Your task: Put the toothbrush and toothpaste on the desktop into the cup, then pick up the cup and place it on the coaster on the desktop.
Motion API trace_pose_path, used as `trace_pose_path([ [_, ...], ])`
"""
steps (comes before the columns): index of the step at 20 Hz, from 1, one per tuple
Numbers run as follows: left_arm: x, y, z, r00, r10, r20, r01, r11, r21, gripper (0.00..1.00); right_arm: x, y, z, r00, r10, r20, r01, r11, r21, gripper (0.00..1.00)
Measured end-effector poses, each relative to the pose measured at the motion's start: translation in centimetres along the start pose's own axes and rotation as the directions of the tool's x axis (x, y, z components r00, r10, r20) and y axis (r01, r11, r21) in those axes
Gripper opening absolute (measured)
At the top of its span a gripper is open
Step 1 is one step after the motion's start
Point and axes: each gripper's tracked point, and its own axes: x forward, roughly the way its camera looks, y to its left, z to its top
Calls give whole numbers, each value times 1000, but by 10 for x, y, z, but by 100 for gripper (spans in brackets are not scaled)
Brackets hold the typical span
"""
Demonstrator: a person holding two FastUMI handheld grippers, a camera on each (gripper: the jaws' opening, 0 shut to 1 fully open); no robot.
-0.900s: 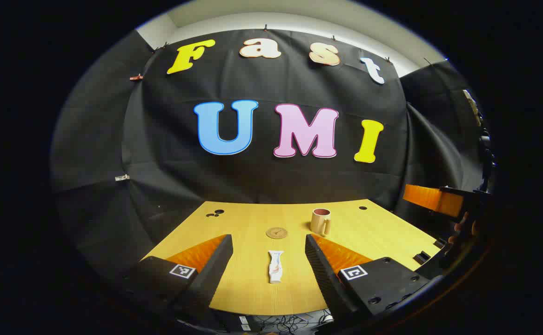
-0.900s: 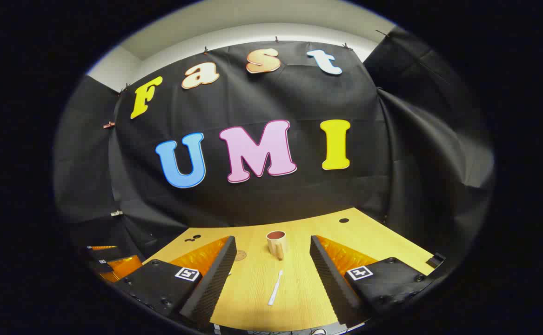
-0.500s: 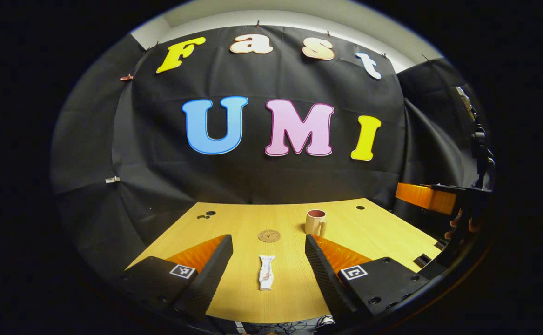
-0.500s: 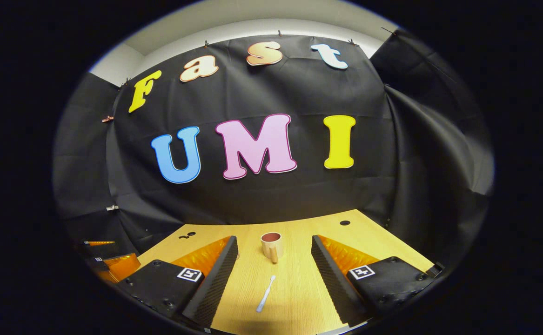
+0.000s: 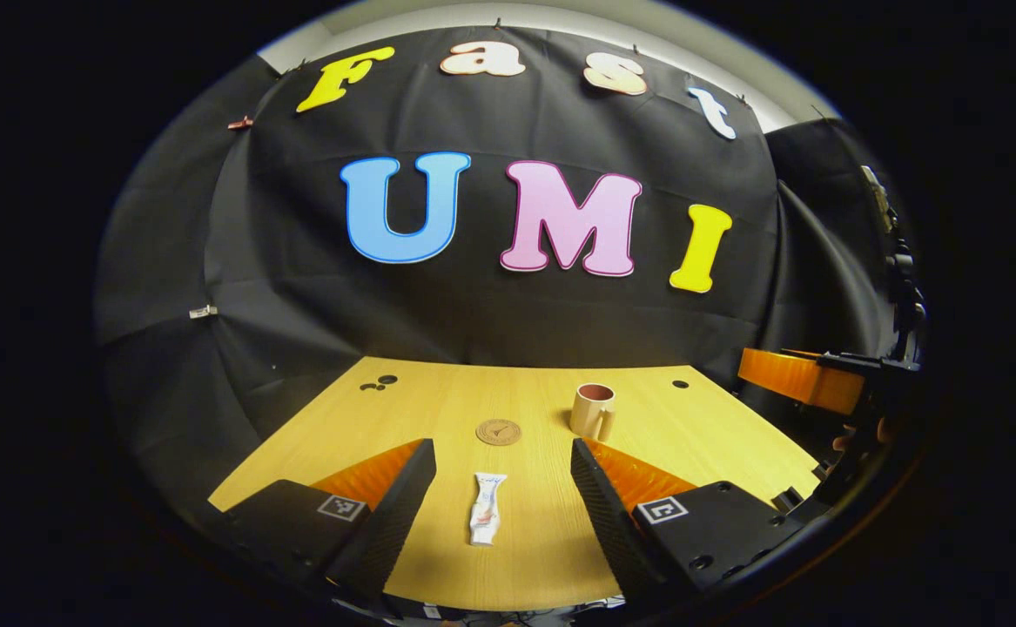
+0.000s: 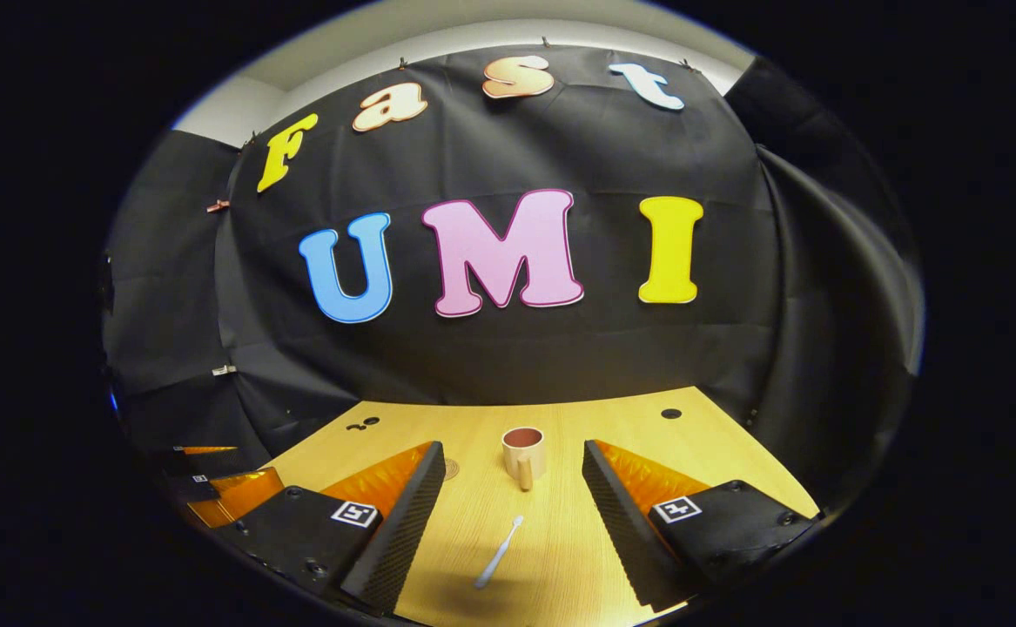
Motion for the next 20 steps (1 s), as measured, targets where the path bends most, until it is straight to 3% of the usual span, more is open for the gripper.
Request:
trace_pose_path([
  [5, 26, 4, -16, 998, 10, -65, -13, 999, -42, 98, 16, -2, -3, 999, 28, -19, -28, 1000, -10, 97],
  [11, 70, 17, -64, 972, 35, -230, -31, 999, 22, 97, 38, -21, -22, 995, 30, -96, -29, 999, 14, 97],
  [16, 115, 31, -112, 925, 41, -378, -31, 999, 34, 98, 55, -38, -44, 984, 46, -172, -42, 999, 27, 97],
  [20, 151, 38, -154, 871, 45, -490, -30, 999, 39, 97, 65, -65, -53, 979, 19, -205, -7, 998, 61, 98],
])
